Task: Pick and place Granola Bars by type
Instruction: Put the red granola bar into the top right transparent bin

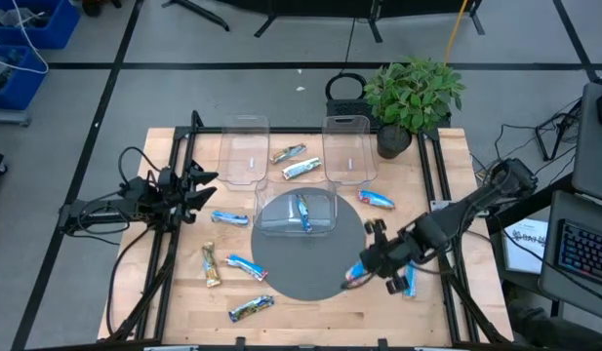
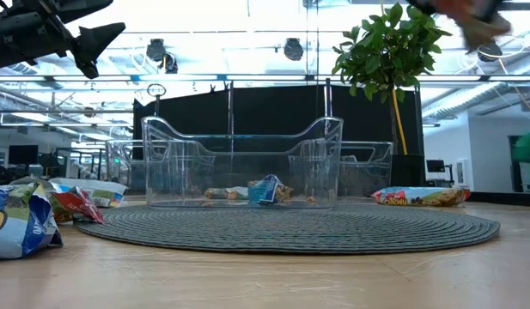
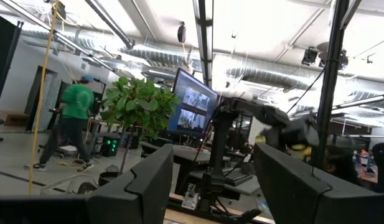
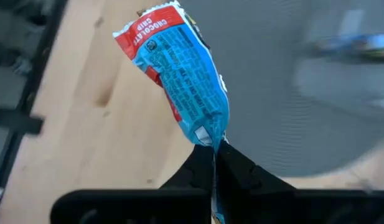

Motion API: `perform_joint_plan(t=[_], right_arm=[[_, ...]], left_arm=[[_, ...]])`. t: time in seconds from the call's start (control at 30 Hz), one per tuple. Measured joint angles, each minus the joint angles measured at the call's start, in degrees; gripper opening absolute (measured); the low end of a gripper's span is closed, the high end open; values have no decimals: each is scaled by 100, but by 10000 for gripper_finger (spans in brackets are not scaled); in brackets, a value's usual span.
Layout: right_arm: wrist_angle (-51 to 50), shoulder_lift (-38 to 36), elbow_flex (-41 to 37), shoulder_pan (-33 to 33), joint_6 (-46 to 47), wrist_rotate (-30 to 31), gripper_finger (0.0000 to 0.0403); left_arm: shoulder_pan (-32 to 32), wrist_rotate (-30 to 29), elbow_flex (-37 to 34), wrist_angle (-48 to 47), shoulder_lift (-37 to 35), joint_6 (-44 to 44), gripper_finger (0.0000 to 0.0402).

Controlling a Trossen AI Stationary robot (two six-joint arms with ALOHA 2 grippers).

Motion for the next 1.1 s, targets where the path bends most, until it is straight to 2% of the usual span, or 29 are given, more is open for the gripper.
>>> perform_joint_plan(t=[0.27,0.7,0.9,1.1], right_arm=[[-759,-1,1320,-947,243,497,0],[-1655,148,2832,-2669,757,1398,0],[-1882,351,3091,-3543,687,1395,0],[-1880,655,3091,-4321,194,1433,0]], left_arm=[[0,0,0,0,0,0,225],[1,0,0,0,-1,0,225],[0,0,0,0,-2,0,225],[0,0,0,0,-1,0,225]])
